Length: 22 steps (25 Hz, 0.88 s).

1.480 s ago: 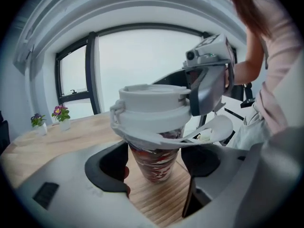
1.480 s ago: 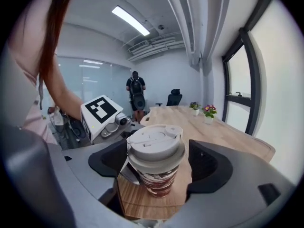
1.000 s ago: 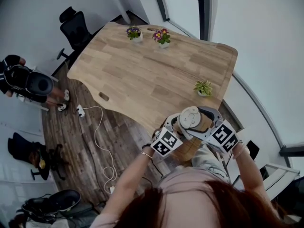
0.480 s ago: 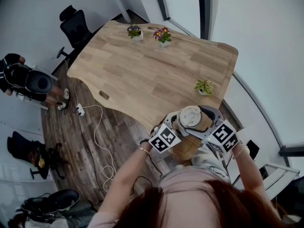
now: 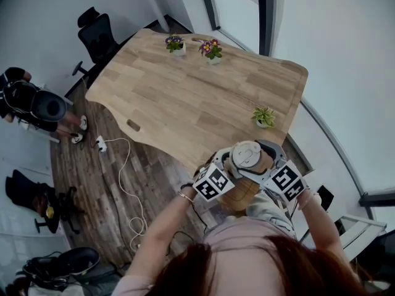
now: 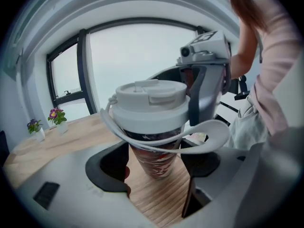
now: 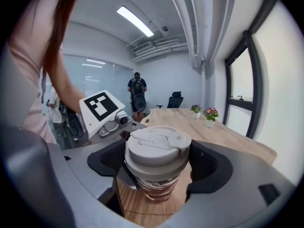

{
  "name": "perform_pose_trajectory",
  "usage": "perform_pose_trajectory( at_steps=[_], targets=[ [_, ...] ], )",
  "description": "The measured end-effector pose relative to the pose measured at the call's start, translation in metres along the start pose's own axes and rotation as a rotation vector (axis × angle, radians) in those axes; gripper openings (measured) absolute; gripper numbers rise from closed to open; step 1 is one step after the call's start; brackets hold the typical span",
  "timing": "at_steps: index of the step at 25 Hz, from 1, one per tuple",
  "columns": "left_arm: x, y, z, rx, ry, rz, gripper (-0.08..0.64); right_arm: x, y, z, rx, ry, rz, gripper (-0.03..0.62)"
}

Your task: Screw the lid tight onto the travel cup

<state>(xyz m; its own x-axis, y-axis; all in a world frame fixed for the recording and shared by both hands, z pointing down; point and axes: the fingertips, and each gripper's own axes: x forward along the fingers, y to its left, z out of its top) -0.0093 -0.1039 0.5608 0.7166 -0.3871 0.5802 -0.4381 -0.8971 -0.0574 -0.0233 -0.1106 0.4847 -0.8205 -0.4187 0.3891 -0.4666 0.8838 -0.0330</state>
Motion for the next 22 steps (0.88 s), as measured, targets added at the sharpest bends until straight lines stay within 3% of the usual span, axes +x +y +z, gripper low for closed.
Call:
perform_pose_trajectory(
  at_steps=[3, 5, 11, 16, 19, 22],
  targets=[
    [0.0011, -0.0002, 0.0013, -0.028, -0.012, 0.039, 0.339, -0.0015, -0.0041, -0.0014, 0.048, -0.036, -0.117, 0.383],
    [0.001, -0.0016, 0.0008, -0.026, -0.012, 0.034, 0.339, -0.0033, -0.0042, -0.0032, 0.068, -0.034, -0.122, 0.383],
    [0.0013, -0.004, -0.0028, 0.018, 0.0, -0.044, 0.336, -0.0079, -0.0013, -0.0035, 0.038, 0.026, 0.053, 0.383],
    [0.0006, -0.0059, -0.001, 0.071, 0.01, -0.094, 0.334, -0.005, 0.0042, -0.0006, -0.033, 0.059, 0.132, 0.383],
    [0.0012, -0.0051, -0.0001, 0.053, 0.015, -0.071, 0.334, -0.0054, 0.0016, 0.0014, -0.013, 0.03, 0.081, 0.383],
    [0.0031, -0.0036, 0.0011, 0.003, 0.016, -0.005, 0.334, -0.0064, -0.0029, 0.0013, 0.027, 0.001, -0.043, 0.383]
  ],
)
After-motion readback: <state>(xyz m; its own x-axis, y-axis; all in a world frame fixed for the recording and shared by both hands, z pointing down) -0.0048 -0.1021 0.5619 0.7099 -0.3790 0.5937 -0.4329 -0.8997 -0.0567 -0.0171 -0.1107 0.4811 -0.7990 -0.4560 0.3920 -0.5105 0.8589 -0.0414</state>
